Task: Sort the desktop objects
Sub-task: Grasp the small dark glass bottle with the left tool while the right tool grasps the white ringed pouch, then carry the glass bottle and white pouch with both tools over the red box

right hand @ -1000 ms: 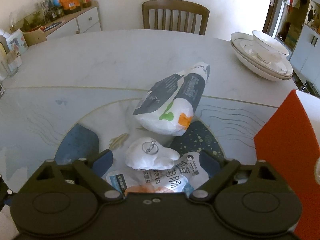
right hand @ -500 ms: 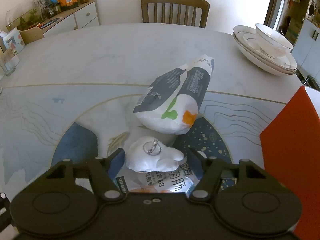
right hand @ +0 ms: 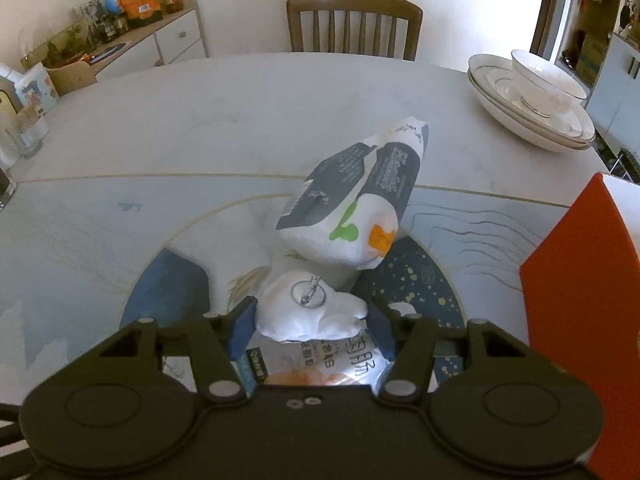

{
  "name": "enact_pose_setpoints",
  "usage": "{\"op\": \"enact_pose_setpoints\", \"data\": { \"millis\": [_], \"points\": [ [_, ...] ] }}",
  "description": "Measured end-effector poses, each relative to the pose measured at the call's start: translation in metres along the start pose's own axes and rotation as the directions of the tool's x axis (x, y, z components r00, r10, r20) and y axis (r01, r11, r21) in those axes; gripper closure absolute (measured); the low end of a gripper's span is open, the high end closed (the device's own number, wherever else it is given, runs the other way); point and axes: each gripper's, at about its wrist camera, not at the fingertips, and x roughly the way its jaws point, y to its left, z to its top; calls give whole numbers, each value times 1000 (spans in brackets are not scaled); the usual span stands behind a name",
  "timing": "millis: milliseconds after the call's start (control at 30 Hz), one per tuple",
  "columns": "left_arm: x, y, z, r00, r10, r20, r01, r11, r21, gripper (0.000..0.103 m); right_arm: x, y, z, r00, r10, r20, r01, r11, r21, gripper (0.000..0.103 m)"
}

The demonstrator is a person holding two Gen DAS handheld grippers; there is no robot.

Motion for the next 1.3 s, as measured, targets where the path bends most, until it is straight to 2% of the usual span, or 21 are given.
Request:
{"op": "enact_pose_setpoints", "data": {
  "millis": [67,167,400,1000,1300],
  "points": [
    [0,2,0,1000,-2,3,2,1000,-5,78,-3,-1,-1,1000,4,-6,-3,1000,7,44],
    [0,6,0,1000,-6,6,7,1000,-20,79,-12,-3,-4,1000,10,-3,-10,1000,11,44],
    [0,6,-1,1000,3,14,-3,1000,-23,80,-38,-12,-17,1000,22,2,-22,999,33,45],
    [-7,-2,8,1000,18,18,-16,994,-107,80,-88,-34,-56,999,46,5,-46,996,74,45],
    [-20,-16,16,998,-6,62,17,984,-175,80,-121,-54,-68,997,73,24,-74,995,68,45]
  ]
}}
